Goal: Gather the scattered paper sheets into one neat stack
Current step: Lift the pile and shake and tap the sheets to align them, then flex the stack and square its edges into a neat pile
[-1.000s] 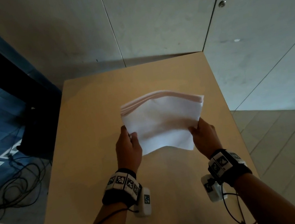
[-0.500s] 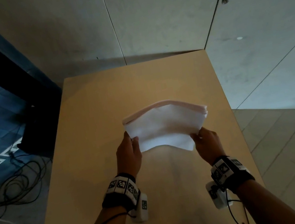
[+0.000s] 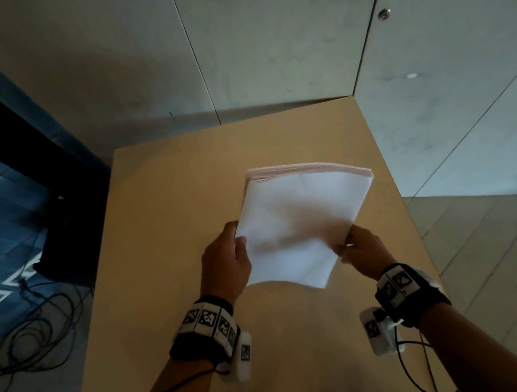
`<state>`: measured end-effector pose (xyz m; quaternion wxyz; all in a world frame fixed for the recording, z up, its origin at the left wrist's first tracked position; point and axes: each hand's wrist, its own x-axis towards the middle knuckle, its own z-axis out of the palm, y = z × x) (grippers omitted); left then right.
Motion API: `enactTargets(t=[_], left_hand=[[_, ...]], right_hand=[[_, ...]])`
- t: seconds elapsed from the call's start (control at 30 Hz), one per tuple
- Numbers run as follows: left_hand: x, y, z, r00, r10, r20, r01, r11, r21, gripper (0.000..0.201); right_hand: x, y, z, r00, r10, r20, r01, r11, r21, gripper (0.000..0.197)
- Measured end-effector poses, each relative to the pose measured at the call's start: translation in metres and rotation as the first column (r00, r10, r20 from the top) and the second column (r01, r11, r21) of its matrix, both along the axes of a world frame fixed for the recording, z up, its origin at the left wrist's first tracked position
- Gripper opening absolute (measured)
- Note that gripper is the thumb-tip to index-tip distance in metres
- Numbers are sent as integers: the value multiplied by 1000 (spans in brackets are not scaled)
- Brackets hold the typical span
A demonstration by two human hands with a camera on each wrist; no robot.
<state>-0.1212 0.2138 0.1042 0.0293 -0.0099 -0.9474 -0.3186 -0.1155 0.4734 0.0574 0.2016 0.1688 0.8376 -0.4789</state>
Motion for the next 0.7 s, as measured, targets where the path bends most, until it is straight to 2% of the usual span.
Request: enactTargets(t=[0.07,0.1,0.17,0.23,0.3,0.33,0.4,0.5,0.57,0.7], left_hand=[[-9,0,20,997,-81,9,82,991,-102,27],[-13,-1,30,993,-117,17,119,980,-160,29],[-18,0,48,982,-186,34,188,943,-274,32],[-23,2,64,969,-233,83,247,889,-386,38],[-26,7,74,954,-274,124,299,821,-486,43],[-26,10,78,945,-299,131,322,789,-523,44],[-24,16,81,930,-346,126,353,741,-571,45],[-19,19,81,919,-382,101,362,711,-603,46],[-15,17,81,920,-382,91,361,730,-581,45],[-9,-9,76,928,-364,78,359,818,-450,33]], right_hand=[[0,11,8,996,-91,12,91,993,-73,50],[0,17,16,987,-155,-36,152,986,-67,57],[1,26,36,947,-212,-241,222,975,16,70],[2,23,65,894,-127,-429,173,982,70,78],[-1,14,84,849,40,-526,38,990,137,80],[-4,10,86,841,110,-530,-39,989,143,78],[-10,4,82,869,182,-461,-174,983,61,67],[-10,-2,66,920,189,-345,-180,982,58,31],[-6,-6,56,919,142,-367,-129,990,61,23],[-1,-6,45,903,136,-406,-118,991,70,30]])
